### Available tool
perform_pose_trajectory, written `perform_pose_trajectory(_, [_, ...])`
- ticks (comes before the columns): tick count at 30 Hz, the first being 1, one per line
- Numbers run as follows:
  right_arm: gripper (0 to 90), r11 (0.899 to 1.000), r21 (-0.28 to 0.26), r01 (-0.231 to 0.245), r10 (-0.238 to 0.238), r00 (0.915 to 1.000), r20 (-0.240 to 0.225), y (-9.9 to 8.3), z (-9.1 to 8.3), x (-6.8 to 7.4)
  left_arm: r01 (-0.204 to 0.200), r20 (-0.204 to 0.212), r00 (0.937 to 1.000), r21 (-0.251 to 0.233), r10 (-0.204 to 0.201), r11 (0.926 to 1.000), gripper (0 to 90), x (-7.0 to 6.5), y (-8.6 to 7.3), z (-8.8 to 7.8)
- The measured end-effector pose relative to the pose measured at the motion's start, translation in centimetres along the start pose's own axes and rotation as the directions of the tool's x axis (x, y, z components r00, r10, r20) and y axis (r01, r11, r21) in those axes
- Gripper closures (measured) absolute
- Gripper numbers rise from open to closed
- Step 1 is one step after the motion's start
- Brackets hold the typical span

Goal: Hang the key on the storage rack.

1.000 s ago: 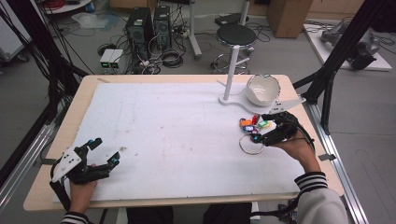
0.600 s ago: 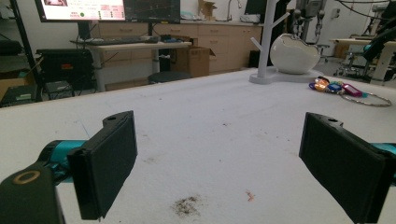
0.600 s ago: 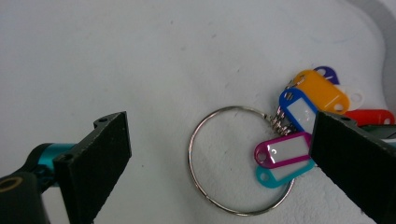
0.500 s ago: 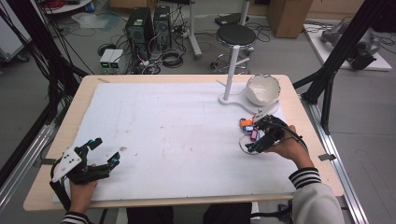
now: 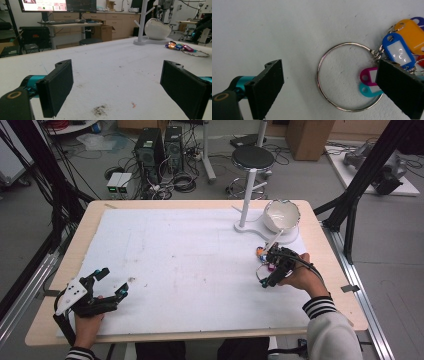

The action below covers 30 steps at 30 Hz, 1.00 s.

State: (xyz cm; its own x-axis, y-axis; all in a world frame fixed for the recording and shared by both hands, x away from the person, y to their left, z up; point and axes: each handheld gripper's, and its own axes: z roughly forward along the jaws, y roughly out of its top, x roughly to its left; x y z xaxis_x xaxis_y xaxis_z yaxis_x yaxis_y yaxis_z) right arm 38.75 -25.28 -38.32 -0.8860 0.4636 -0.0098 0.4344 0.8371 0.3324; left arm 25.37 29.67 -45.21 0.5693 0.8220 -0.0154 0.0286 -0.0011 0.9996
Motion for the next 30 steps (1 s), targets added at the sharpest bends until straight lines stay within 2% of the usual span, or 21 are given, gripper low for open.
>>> perform_pose_trajectory(5, [7.9,0.999,0.045,0.004,-0.004,1.0,-0.005,0.1,0.6,0.1,0.0,-0.001,1.0,0.001,0.0,1.0,11.7,0.0,0.0,0.0])
perform_pose_trajectory(6, [14.3,0.999,0.053,0.012,-0.011,0.9997,-0.019,0.2,0.8,0.0,0.0,0.0,1.0,0.0,0.0,1.0,11.8,0.0,0.0,0.0])
perform_pose_trajectory(17, [19.7,0.994,0.106,0.006,0.0,0.9981,-0.062,0.6,1.7,0.1,0.0,0.0,1.0,0.0,0.0,1.0,11.8,0.0,0.0,0.0])
perform_pose_trajectory(18, [24.6,0.992,0.123,0.011,-0.003,0.9977,-0.067,0.7,1.9,0.1,0.0,0.0,1.0,0.0,0.0,1.0,11.8,0.0,0.0,0.0])
perform_pose_trajectory(22, [30.3,0.989,0.148,0.014,-0.003,0.9975,-0.07,0.8,2.1,0.1,0.0,0.0,1.0,0.0,0.0,1.0,11.8,0.0,0.0,0.0])
perform_pose_trajectory(30, [42.6,0.986,0.166,0.004,0.007,0.9975,-0.07,0.8,2.1,-0.1,0.0,0.0,1.0,0.001,0.0,1.0,11.8,0.0,0.0,0.0])
